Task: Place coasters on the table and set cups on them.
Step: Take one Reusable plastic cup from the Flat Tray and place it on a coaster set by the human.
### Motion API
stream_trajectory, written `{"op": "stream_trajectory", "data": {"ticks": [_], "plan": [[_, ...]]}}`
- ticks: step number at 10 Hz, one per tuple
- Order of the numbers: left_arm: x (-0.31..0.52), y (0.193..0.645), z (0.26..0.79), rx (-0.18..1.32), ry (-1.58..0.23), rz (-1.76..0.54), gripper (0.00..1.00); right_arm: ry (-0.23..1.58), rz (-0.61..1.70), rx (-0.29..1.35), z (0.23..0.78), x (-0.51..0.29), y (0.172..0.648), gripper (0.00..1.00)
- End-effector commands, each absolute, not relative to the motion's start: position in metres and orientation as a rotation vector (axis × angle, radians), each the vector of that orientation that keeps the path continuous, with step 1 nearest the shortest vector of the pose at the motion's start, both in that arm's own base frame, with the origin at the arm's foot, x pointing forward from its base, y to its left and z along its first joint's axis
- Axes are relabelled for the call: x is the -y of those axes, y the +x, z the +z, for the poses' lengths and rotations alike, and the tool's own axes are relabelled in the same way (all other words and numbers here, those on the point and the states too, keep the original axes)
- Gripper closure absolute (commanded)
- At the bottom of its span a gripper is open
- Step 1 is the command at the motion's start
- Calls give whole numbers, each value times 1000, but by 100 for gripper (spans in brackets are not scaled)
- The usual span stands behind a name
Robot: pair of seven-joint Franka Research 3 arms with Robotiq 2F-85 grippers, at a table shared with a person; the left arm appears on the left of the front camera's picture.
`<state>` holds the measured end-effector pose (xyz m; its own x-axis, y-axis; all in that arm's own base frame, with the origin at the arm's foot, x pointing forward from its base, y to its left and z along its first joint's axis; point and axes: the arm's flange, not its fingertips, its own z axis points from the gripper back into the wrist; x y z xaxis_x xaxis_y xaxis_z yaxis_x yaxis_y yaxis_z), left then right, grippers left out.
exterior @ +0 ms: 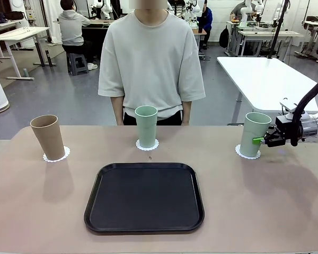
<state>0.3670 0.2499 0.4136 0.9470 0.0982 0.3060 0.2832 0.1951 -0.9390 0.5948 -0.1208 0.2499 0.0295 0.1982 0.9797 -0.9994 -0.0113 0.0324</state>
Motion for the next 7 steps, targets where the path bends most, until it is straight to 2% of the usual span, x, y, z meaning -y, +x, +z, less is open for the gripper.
{"op": "stream_trajectory", "data": {"ticks": [1,2,3,7], "plan": [[-250,367,416,331,-1375,-123,0,1092,1329,1003,249,125,602,15],[-250,367,416,331,-1375,-123,0,1094,1336,999,248,125,602,15],[-250,367,416,331,-1375,-123,0,1097,1336,998,248,125,602,0],[-250,367,416,331,-1375,-123,0,1098,1333,972,248,125,601,0]]}}
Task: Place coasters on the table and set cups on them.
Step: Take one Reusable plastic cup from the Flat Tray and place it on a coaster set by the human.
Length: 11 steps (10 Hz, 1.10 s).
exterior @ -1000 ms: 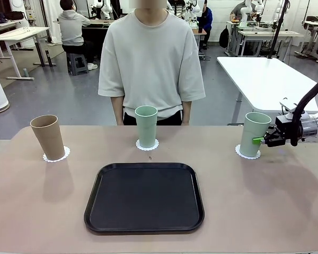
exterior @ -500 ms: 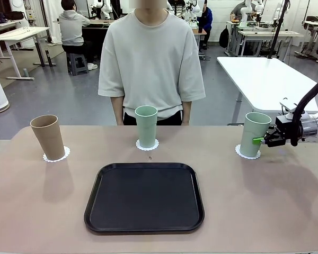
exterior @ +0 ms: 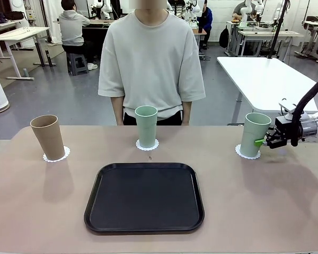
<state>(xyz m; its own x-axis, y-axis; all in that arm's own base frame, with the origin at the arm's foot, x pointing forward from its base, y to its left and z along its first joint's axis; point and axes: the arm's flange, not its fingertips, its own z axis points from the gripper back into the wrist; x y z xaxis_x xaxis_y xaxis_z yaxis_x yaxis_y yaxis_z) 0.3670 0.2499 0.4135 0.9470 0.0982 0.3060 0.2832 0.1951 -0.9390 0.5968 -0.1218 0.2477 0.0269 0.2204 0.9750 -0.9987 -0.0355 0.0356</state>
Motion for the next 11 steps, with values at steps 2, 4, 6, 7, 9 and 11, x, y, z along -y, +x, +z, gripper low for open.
{"op": "stream_trajectory", "data": {"ticks": [2,4,6,7,9,11], "plan": [[-250,367,416,331,-1375,-123,0,1098,1331,959,248,126,602,0],[-250,367,416,331,-1375,-123,0,1105,1315,943,248,127,603,0],[-250,367,416,331,-1375,-123,0,1107,1302,930,247,129,605,0],[-250,367,416,331,-1375,-123,0,1103,1298,920,246,130,606,0],[-250,367,416,331,-1375,-123,0,1099,1297,902,246,132,606,0],[-250,367,416,331,-1375,-123,0,1083,1296,885,245,135,605,0]]}}
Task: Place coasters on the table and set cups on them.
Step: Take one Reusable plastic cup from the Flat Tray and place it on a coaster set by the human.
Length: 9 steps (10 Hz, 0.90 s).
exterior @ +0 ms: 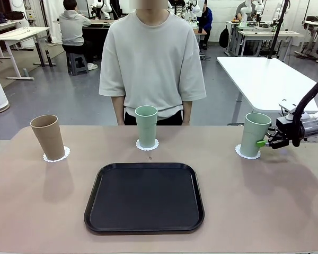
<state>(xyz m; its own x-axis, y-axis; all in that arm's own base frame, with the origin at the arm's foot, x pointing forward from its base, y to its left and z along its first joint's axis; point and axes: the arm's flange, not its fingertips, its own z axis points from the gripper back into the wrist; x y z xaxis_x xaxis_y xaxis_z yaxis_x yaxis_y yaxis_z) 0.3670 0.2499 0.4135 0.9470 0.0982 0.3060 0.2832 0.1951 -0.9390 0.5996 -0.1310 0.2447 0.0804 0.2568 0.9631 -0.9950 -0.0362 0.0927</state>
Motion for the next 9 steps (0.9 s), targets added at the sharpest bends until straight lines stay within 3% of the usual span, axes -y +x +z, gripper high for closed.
{"op": "stream_trajectory", "data": {"ticks": [1,7,9], "plan": [[-250,367,416,331,-1375,-123,0,1066,1298,871,246,138,605,0],[-250,367,416,331,-1375,-123,0,945,1261,792,253,168,597,0],[-250,367,416,331,-1375,-123,0,818,1283,695,278,182,576,0]]}}
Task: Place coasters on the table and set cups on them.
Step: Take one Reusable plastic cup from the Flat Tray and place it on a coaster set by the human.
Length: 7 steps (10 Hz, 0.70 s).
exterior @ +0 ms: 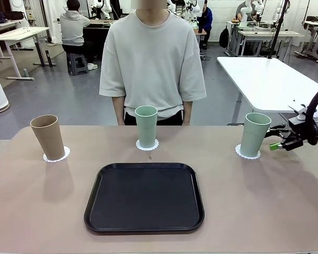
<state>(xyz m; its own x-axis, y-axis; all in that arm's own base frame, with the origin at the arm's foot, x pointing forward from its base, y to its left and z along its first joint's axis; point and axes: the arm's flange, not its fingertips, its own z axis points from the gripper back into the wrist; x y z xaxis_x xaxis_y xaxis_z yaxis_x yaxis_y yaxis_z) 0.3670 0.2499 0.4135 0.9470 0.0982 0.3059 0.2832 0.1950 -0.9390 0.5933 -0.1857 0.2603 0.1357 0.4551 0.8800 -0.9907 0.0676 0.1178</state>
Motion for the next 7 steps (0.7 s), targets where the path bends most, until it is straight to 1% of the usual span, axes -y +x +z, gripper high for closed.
{"op": "stream_trajectory", "data": {"ticks": [1,2,4,5,6,7], "plan": [[-250,367,416,331,-1375,-123,0,713,1332,618,302,185,557,0],[-250,367,416,331,-1375,-123,0,597,1383,512,333,186,536,0],[-250,367,416,331,-1375,-123,0,432,1424,383,384,172,510,0],[-250,367,416,331,-1375,-123,0,379,1415,336,407,159,503,0],[-250,367,416,331,-1375,-123,0,346,1306,331,434,138,497,0],[-250,367,416,331,-1375,-123,0,338,1263,298,453,121,494,0]]}}
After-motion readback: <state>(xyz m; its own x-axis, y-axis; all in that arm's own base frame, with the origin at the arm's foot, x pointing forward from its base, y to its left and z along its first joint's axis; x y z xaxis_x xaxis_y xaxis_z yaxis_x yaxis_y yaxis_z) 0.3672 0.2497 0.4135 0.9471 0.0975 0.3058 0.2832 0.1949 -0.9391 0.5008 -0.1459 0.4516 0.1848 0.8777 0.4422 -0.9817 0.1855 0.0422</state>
